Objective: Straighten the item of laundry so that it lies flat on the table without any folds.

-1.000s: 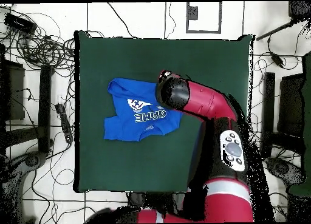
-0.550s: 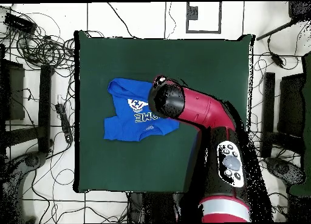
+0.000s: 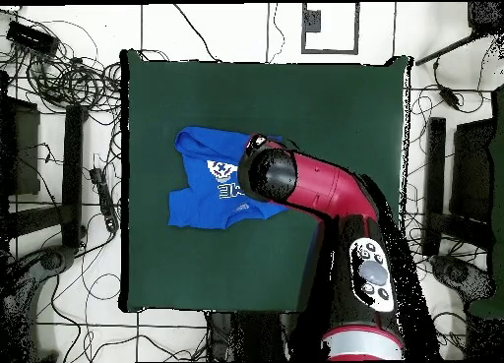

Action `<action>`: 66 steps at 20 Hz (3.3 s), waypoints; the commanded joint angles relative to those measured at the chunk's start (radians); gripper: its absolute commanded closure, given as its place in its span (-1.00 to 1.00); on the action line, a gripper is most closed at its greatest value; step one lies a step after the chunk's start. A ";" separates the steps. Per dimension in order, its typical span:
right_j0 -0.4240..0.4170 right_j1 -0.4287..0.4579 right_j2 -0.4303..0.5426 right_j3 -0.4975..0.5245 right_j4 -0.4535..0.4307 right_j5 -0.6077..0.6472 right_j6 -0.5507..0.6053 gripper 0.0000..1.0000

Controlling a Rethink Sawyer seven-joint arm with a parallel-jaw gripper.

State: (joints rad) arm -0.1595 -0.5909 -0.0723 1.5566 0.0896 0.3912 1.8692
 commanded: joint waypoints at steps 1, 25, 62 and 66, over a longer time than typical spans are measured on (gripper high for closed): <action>0.028 0.074 0.077 0.131 -0.019 -0.062 0.146 -1.00; 0.045 0.211 0.095 0.134 -0.025 -0.232 0.147 -1.00; 0.043 0.228 0.100 0.125 -0.012 -0.246 0.142 -1.00; 0.037 0.235 0.091 0.099 -0.013 -0.235 0.130 -1.00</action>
State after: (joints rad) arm -0.1315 -0.3781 -0.0676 1.6313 0.0904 0.1877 1.8692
